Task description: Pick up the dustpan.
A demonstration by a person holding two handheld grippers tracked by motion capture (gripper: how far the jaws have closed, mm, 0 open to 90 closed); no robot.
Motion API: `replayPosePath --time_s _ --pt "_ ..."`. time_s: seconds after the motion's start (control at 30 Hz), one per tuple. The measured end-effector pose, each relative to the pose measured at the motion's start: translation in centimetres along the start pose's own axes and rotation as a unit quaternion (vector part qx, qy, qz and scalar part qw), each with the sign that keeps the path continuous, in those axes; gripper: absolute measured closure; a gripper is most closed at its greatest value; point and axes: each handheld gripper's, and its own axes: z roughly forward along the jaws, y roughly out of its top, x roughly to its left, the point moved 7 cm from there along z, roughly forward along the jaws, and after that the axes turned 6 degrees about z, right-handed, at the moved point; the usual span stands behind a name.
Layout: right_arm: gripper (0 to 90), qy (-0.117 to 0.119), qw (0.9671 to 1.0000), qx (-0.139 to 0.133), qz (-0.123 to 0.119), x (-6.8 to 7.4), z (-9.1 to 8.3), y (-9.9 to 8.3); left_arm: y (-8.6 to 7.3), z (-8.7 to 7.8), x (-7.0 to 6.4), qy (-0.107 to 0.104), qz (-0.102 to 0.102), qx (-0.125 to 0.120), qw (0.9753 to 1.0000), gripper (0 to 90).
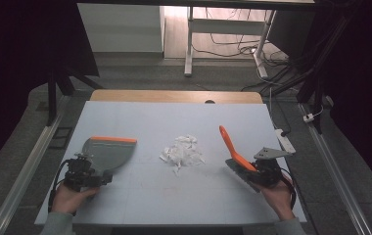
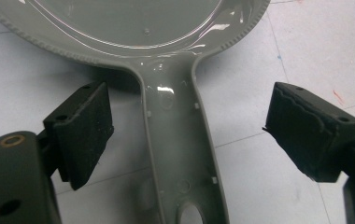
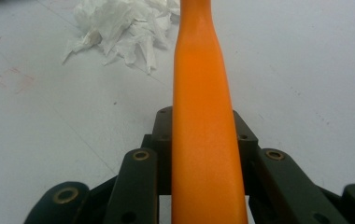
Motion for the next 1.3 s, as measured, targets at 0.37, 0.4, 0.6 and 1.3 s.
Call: replayPosePath --time_s 0.37,0.4,0.6,1.3 --pt "70.7 -0.002 1.0000 0.001 -0.001 0.0 0.1 0.0 0.2 0.2 0.0 -0.001 -0.005 -0.013 0.9999 20.0" --pt "70.7 -0.002 1.0000 0.001 -0.001 0.0 0.1 0.0 0.2 0.2 0.1 -0.002 -0.006 -0.014 0.9999 20.3" --pt "70.7 -0.003 1.0000 0.002 -0.002 0.0 0.1 0.0 0.2 0.4 0.3 -0.004 -0.012 -0.011 0.9999 24.5" --pt "70.7 -0.006 1.0000 0.004 -0.003 0.0 0.1 -0.1 0.2 1.4 0.9 0.001 -0.035 -0.003 0.9994 47.3"
